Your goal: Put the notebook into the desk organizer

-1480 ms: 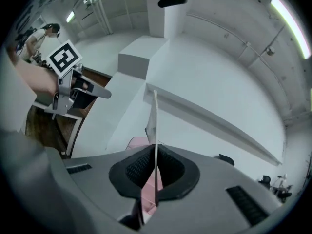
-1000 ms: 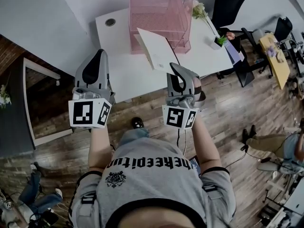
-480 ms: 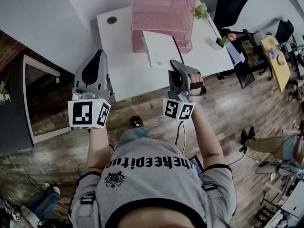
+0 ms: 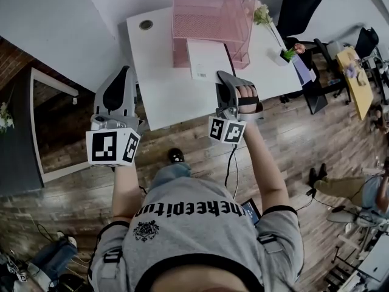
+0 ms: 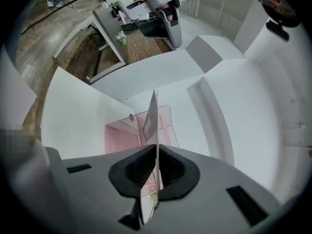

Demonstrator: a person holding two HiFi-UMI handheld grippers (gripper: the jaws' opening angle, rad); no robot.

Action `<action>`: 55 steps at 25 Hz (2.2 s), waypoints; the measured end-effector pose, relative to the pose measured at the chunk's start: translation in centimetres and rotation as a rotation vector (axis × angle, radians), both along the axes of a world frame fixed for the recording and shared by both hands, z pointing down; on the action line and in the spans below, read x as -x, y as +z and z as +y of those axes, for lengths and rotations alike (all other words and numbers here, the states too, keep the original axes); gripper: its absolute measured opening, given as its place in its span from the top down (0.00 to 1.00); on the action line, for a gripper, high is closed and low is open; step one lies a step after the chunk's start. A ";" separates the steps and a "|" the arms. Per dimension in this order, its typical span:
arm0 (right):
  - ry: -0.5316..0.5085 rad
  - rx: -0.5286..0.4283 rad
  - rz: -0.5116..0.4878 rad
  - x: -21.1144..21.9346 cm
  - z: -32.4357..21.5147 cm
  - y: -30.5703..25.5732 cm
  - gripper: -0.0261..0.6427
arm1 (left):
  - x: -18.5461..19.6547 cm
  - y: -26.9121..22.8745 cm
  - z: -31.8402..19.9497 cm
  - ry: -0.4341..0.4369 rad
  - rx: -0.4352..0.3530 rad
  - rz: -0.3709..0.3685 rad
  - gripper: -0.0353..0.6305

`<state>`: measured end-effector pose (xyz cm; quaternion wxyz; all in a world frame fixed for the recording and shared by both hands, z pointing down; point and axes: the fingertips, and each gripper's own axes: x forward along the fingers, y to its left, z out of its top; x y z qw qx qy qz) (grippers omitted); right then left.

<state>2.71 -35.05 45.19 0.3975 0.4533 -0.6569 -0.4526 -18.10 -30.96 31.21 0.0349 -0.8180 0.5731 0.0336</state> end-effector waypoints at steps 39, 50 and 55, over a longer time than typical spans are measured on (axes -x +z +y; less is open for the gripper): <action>0.086 0.175 0.110 0.5 -9.1 5.1 0.90 | 2.1 2.7 -4.0 -0.015 0.061 -0.022 0.94; 0.129 0.152 0.078 0.5 -11.6 3.8 0.90 | 2.4 3.2 -5.2 -0.009 0.073 -0.025 0.94; 0.152 0.148 0.076 0.6 -12.7 3.5 0.90 | 2.4 3.5 -5.6 -0.001 0.078 -0.023 0.94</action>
